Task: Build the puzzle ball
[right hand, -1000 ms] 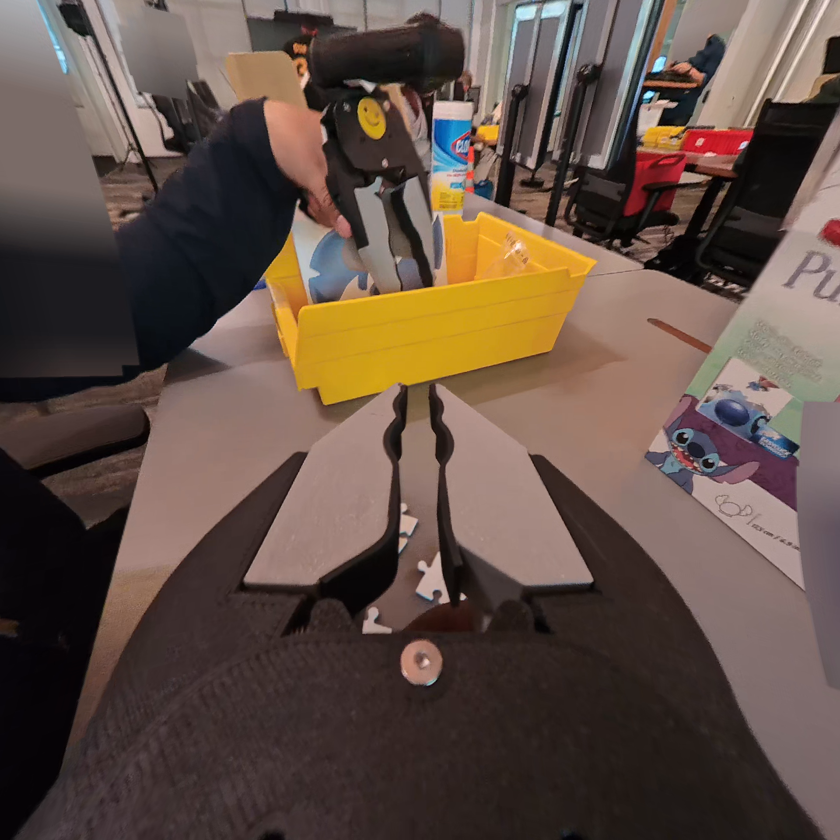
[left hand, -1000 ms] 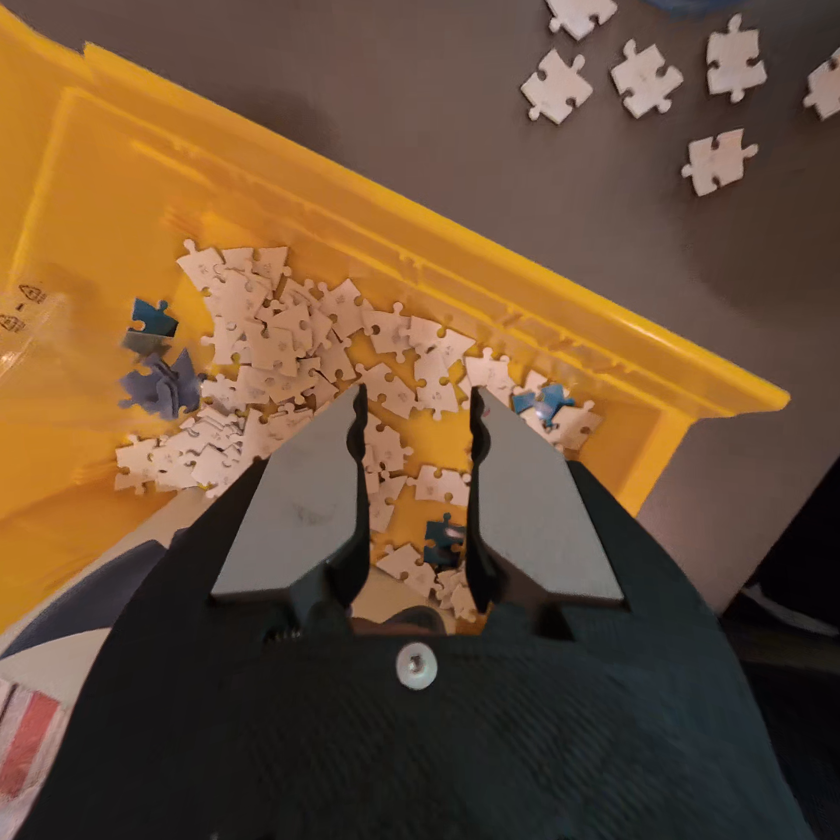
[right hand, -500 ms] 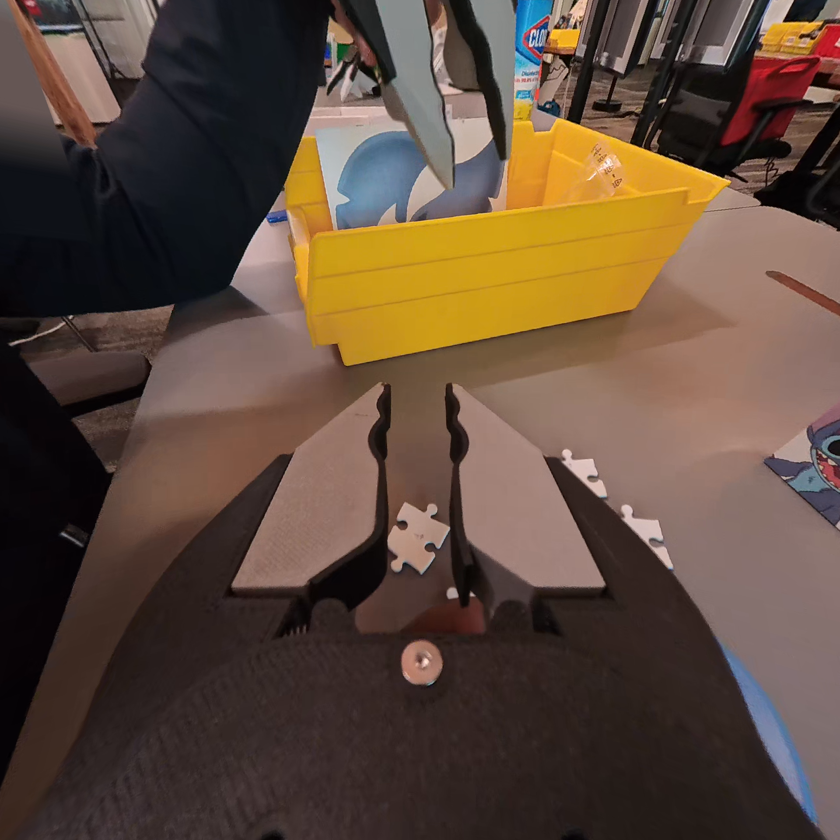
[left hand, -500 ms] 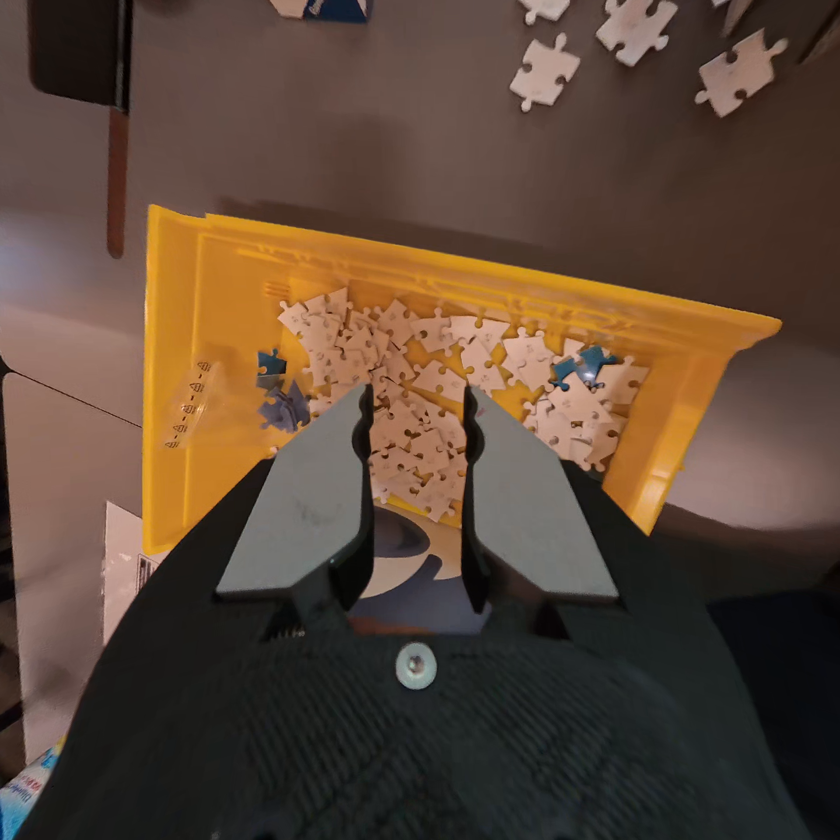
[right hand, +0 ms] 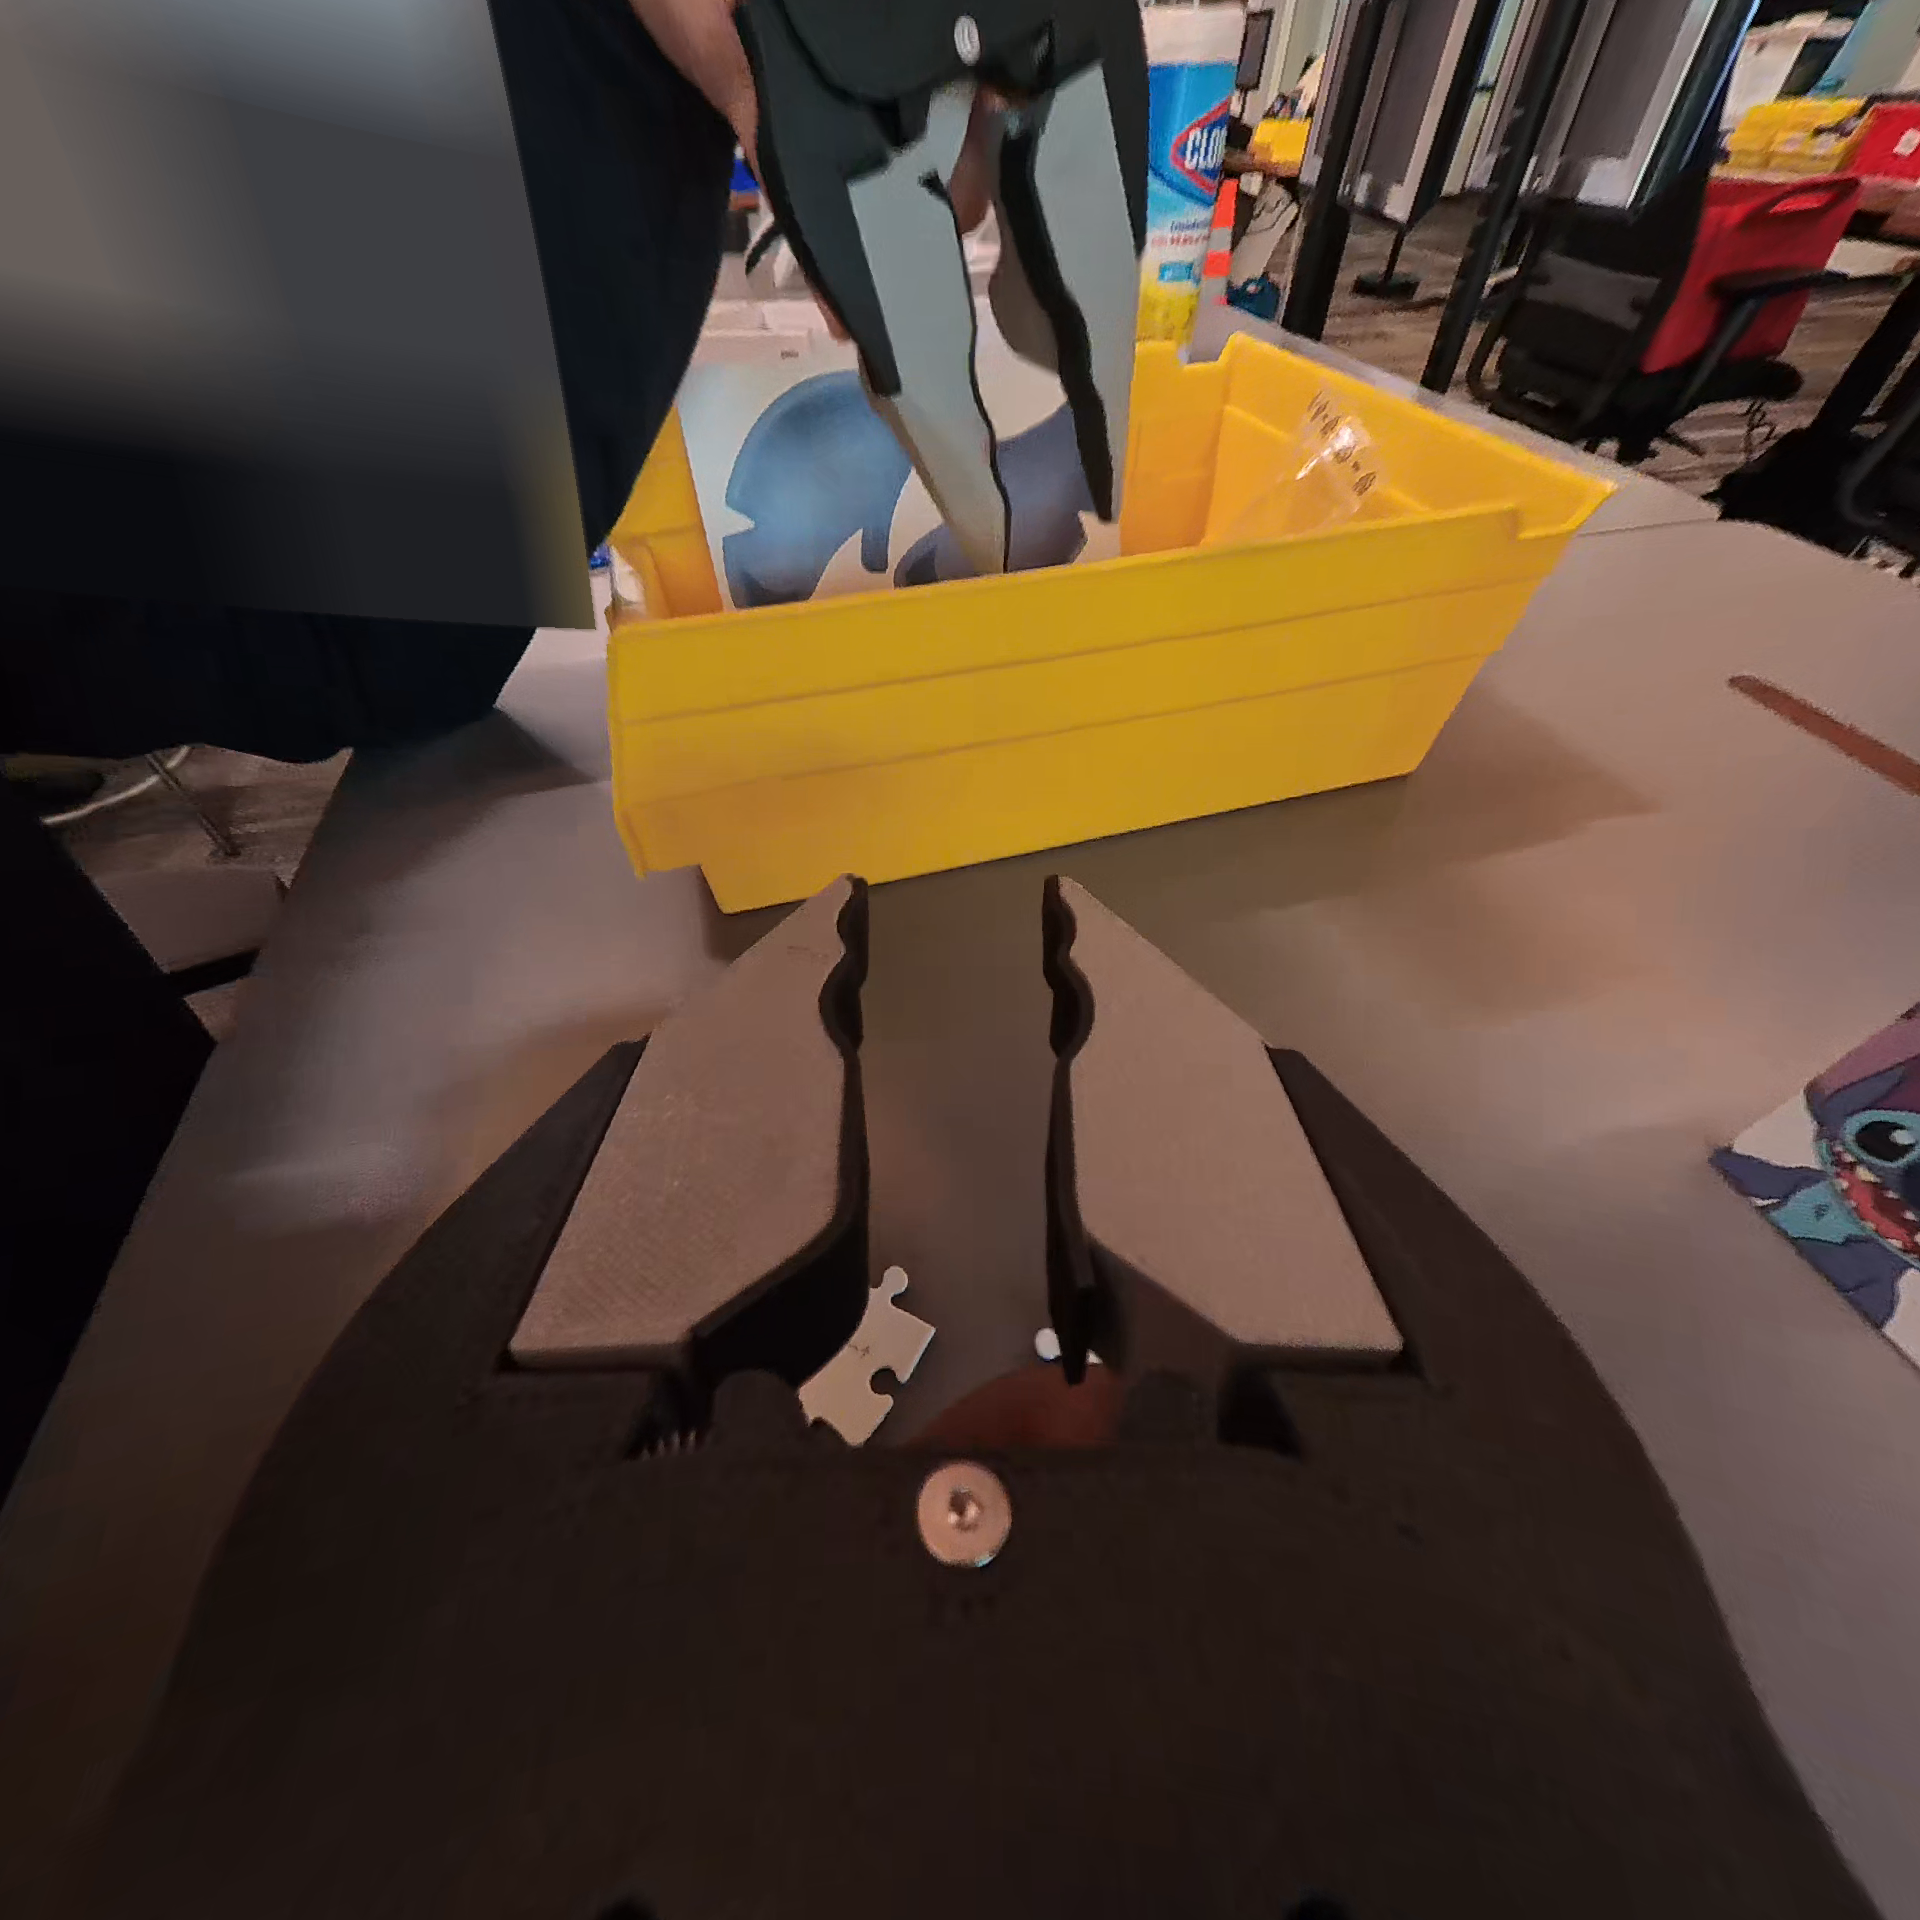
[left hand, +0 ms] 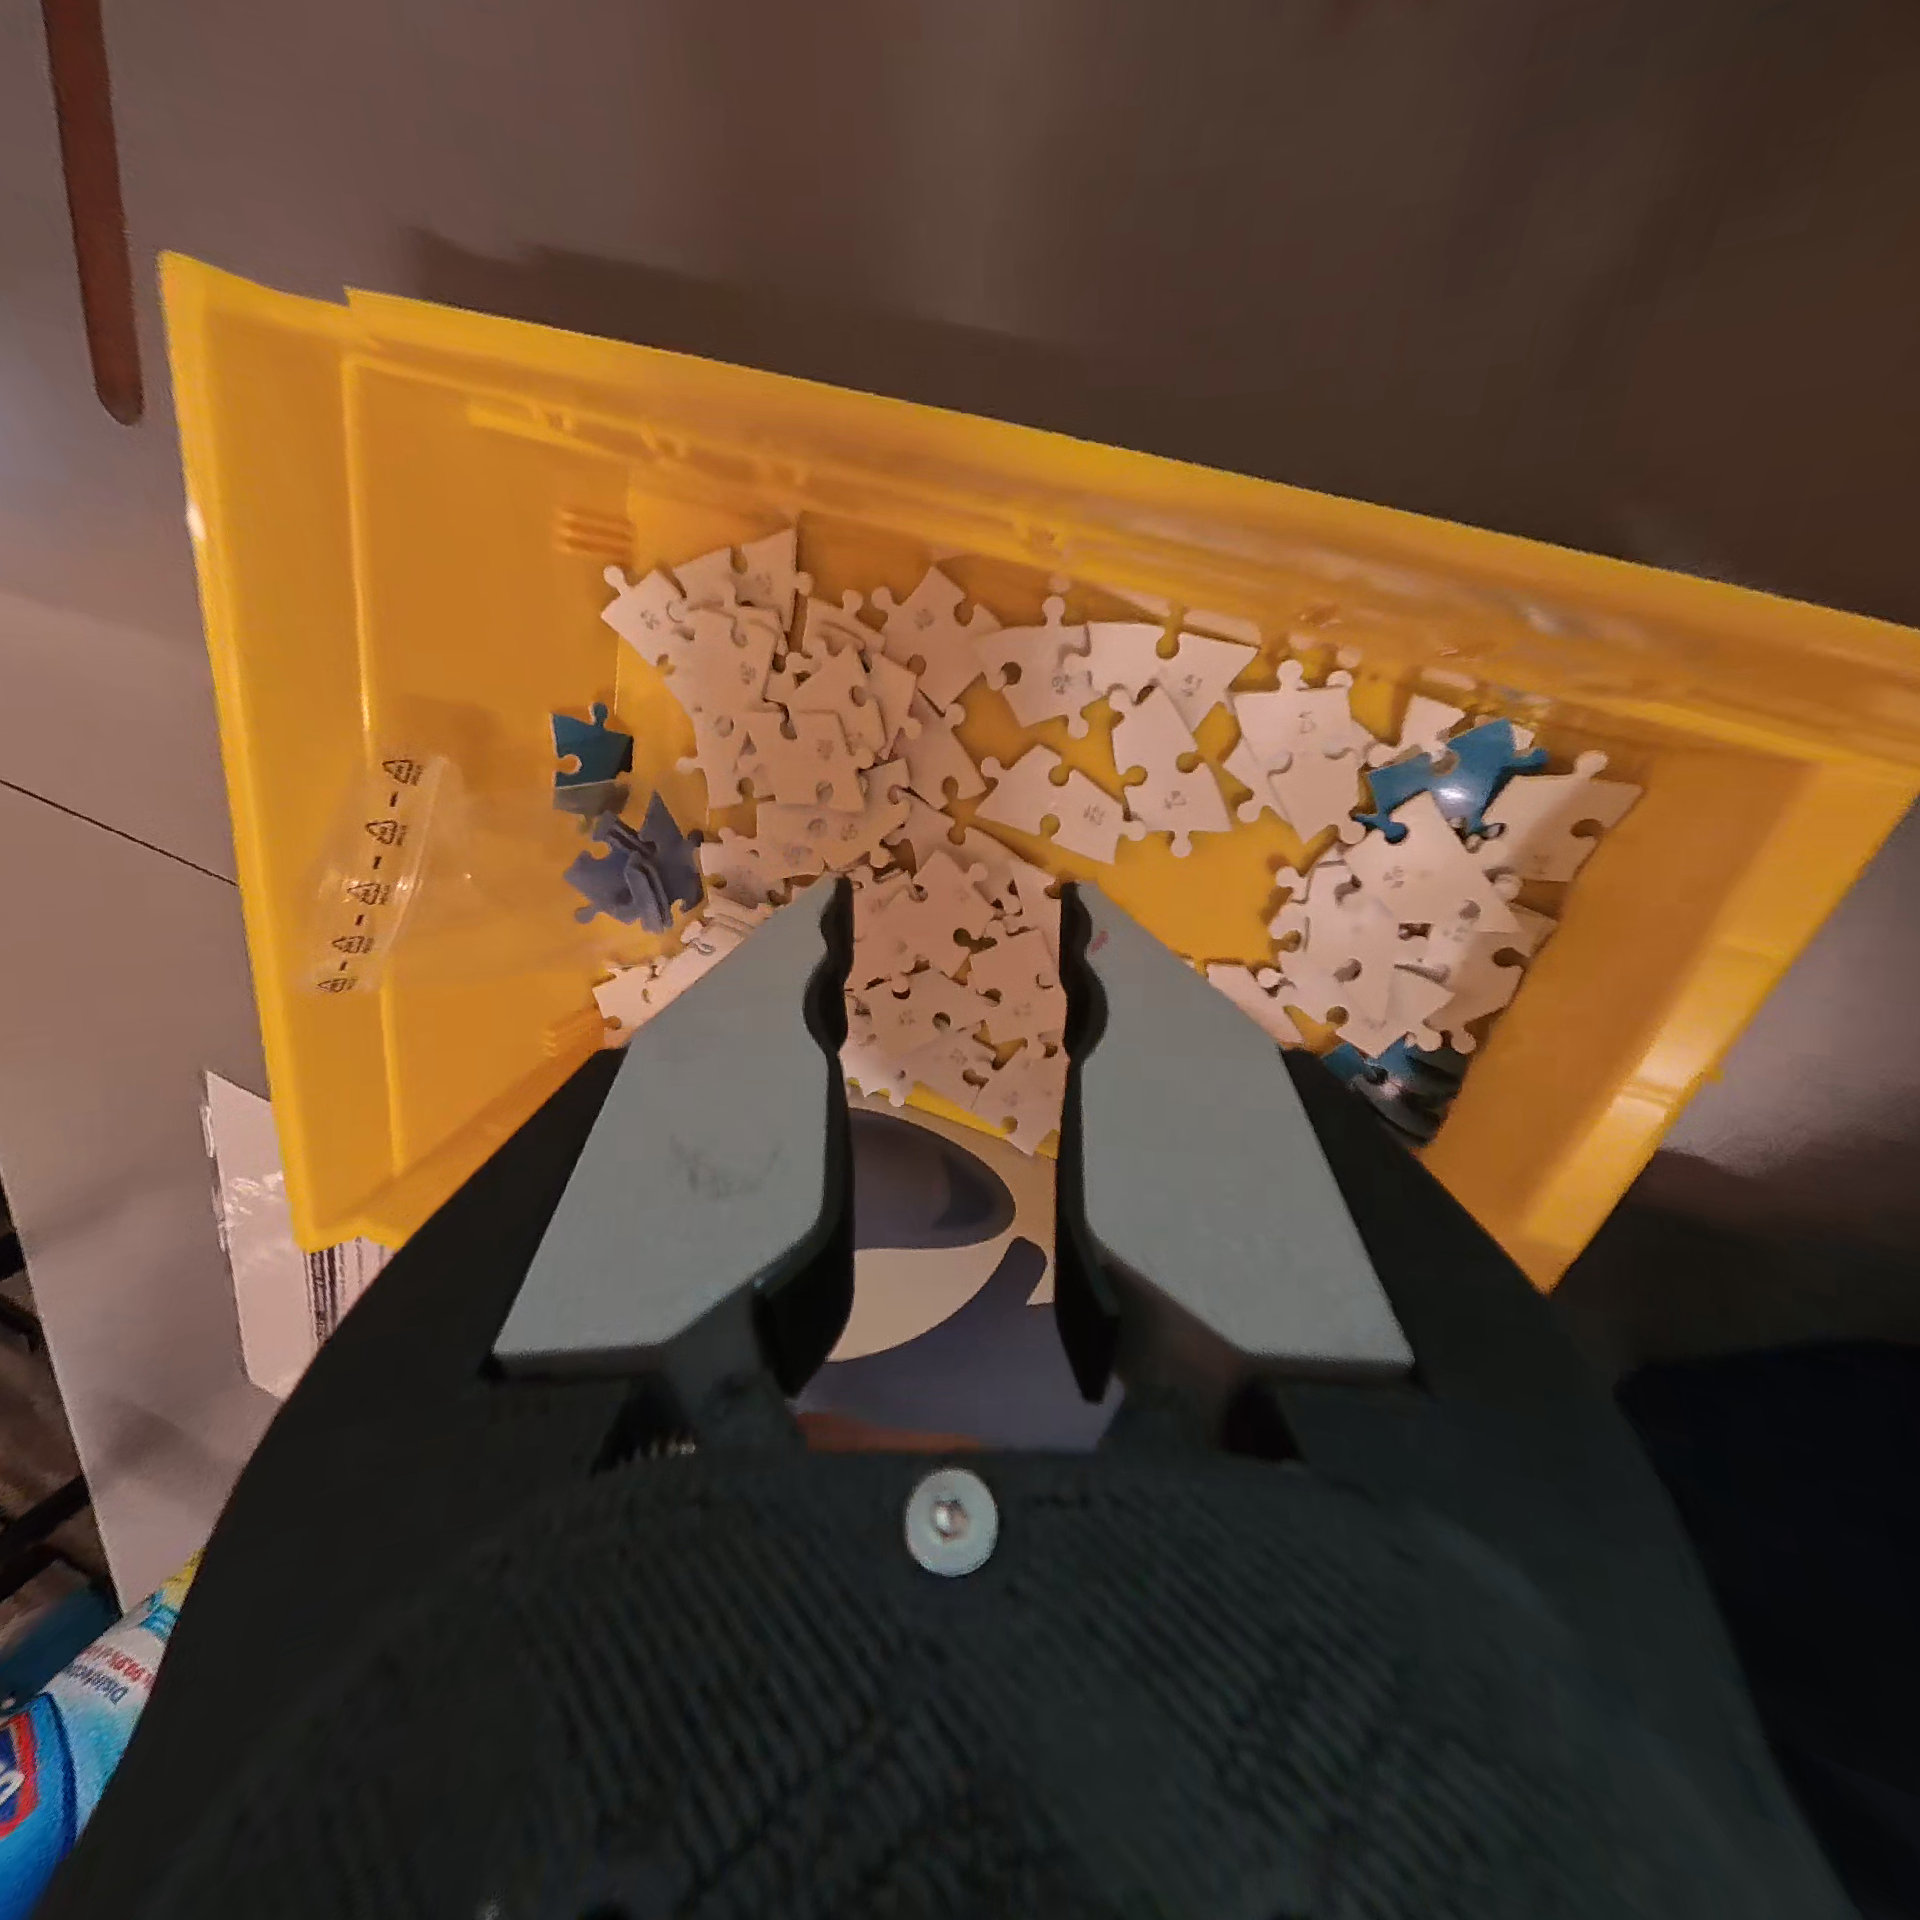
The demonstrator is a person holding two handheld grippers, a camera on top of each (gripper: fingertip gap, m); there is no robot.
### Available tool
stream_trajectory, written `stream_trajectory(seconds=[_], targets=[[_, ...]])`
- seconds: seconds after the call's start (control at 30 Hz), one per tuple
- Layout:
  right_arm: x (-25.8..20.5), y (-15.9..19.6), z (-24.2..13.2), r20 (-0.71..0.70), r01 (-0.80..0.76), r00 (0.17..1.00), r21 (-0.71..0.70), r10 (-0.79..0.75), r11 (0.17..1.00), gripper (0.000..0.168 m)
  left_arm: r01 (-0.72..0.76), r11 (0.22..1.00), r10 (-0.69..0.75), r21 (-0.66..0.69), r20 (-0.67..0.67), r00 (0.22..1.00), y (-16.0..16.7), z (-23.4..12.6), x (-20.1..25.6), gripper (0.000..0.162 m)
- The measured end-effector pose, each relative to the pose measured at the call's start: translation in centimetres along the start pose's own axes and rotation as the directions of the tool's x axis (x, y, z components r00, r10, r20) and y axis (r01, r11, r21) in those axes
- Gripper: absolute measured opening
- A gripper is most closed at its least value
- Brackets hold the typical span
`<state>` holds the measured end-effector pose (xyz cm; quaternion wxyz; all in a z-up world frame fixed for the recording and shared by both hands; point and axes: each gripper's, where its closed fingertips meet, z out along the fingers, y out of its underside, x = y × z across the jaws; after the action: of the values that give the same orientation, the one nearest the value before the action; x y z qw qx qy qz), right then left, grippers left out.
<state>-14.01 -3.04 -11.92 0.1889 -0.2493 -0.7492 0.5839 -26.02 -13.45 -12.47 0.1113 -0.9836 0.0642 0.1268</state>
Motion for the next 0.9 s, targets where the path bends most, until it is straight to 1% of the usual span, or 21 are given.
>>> stream_trajectory(seconds=[0.1,0.2,0.3,0.47,0.6,0.67,0.8,0.9], targets=[[-0.5,-0.5,-0.7,-0.008,0.048,0.999,0.022,-0.048,0.999,0.029,-0.003,1.000,0.002,-0.024,-0.042,0.999,0.0,0.7,0.6,0.038],[-0.8,0.3,-1.0,-0.015,0.092,0.996,0.005,-0.092,0.996,0.029,-0.010,0.999,0.006,-0.044,-0.073,0.997,0.0,1.3,1.1,0.037],[-1.3,1.2,-0.9,0.019,0.074,0.997,-0.024,-0.074,0.997,0.029,-0.015,0.999,0.010,-0.045,-0.107,0.994,0.0,1.7,1.7,0.038],[-1.4,0.2,-1.4,0.026,0.012,1.000,0.051,-0.013,0.999,0.027,-0.014,0.998,0.006,-0.056,-0.142,0.990,0.1,2.1,2.5,0.038],[-1.0,0.0,-1.4,0.014,-0.012,1.000,0.065,0.011,0.998,0.027,-0.029,0.999,0.026,-0.015,-0.155,0.988,-0.4,1.7,3.0,0.038],[-1.0,0.0,-1.4,0.004,-0.003,1.000,0.060,0.003,0.998,0.027,-0.034,0.999,0.031,-0.012,-0.157,0.987,-0.4,1.5,3.3,0.038],[-1.0,0.4,-1.3,-0.029,0.057,0.998,0.027,-0.056,0.998,0.027,-0.047,0.997,0.037,-0.055,-0.159,0.987,0.4,1.5,3.8,0.038],[-0.7,0.5,-1.2,-0.046,0.064,0.997,0.021,-0.063,0.998,0.026,-0.002,0.999,-0.008,-0.042,-0.227,0.974,0.8,2.0,4.4,0.038]])
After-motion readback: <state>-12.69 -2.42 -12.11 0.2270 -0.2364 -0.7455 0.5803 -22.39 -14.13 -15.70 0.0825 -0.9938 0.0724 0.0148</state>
